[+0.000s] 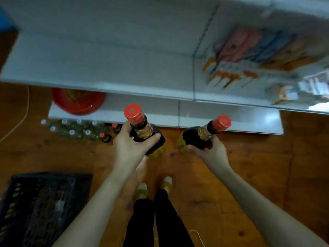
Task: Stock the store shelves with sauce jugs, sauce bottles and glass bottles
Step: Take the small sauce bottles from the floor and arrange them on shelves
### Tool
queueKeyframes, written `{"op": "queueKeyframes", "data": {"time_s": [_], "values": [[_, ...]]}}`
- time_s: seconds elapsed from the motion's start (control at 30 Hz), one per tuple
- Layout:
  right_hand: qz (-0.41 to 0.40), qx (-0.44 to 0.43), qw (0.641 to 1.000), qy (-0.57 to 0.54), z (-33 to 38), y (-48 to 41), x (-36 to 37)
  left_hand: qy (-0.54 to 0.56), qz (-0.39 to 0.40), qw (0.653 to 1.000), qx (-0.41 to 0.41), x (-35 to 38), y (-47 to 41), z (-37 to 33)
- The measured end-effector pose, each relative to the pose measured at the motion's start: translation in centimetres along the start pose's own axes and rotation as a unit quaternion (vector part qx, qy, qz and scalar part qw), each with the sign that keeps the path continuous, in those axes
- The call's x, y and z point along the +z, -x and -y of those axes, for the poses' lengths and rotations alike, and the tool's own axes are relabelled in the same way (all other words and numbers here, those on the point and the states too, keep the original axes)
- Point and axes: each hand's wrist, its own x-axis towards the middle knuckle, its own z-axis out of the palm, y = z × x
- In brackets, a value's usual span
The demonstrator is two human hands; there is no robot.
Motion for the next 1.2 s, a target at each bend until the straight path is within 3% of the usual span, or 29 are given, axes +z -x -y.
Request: {"op": "queueKeyframes", "data": {"time_s": [0.23, 0.53, 0.83, 1.2], "values": [[-0.105, -0.019, 0.992, -0.066, 1.7, 6.2, -13.2, 0.027, 0.114, 0.989, 0.085, 6.4, 2.9, -13.3], [-0.208, -0.048, 0.974, -0.080, -3.3, 7.1, -33.6, 0.036, 0.247, 0.954, 0.168, 25.3, 7.6, -25.0], [-0.281, -0.069, 0.953, -0.086, -7.9, 3.4, -51.5, 0.012, 0.274, 0.933, 0.232, 41.5, 10.2, -33.7], [-0.338, -0.089, 0.931, -0.105, -8.7, -9.8, -66.1, 0.019, 0.288, 0.920, 0.264, 58.5, 1.9, -42.9]]}}
